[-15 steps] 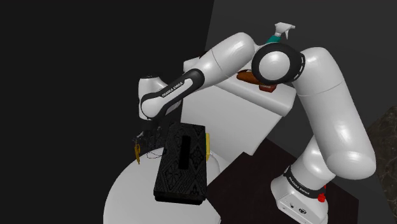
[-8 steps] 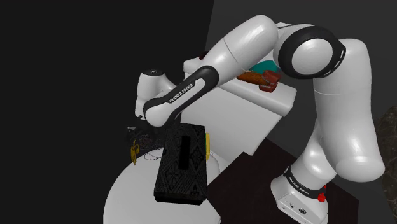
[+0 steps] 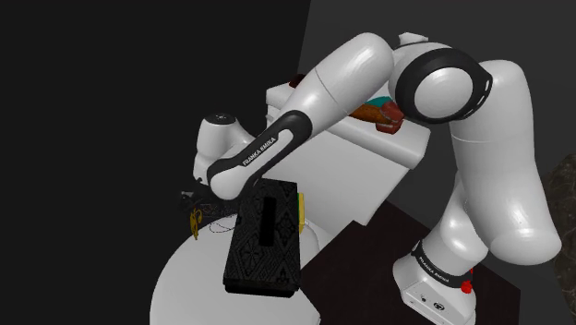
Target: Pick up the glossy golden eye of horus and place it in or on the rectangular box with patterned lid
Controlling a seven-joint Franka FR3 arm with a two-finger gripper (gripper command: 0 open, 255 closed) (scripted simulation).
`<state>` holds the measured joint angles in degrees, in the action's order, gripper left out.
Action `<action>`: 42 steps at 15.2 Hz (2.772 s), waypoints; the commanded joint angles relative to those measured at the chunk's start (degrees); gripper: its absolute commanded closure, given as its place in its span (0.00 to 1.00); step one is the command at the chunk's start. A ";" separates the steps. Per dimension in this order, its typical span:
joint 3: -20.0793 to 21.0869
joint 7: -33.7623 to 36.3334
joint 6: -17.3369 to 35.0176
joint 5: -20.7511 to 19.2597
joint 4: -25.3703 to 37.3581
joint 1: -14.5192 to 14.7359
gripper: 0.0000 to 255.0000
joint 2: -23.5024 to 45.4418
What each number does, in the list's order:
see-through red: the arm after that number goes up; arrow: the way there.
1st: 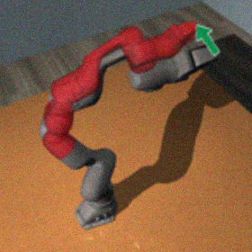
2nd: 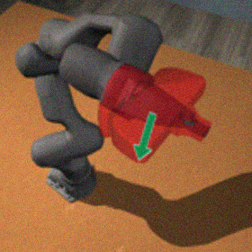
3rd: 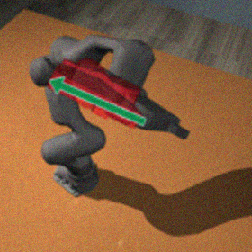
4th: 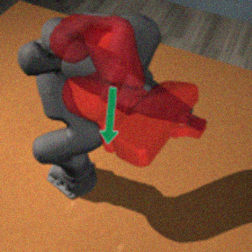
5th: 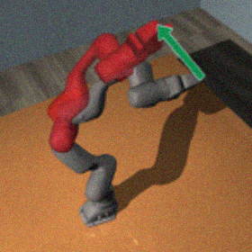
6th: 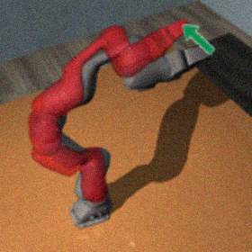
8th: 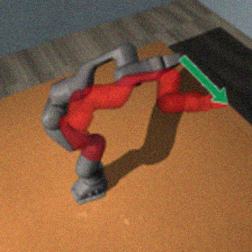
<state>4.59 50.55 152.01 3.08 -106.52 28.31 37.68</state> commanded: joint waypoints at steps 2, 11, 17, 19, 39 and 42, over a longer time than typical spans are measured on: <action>-0.04 0.06 0.32 -0.03 0.35 0.08 0.00 0.64; -0.04 0.06 0.31 -0.03 0.34 0.08 1.00 0.63; -0.03 0.06 0.32 -0.04 0.35 0.08 1.00 0.64; 0.00 0.13 -0.63 -0.02 0.04 0.04 1.00 -0.62; 0.22 0.77 -11.49 0.17 -0.13 -0.25 1.00 -11.68; 0.25 0.87 -13.29 0.18 0.28 -0.29 1.00 -13.08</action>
<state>4.83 51.37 139.35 3.26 -106.33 28.03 25.11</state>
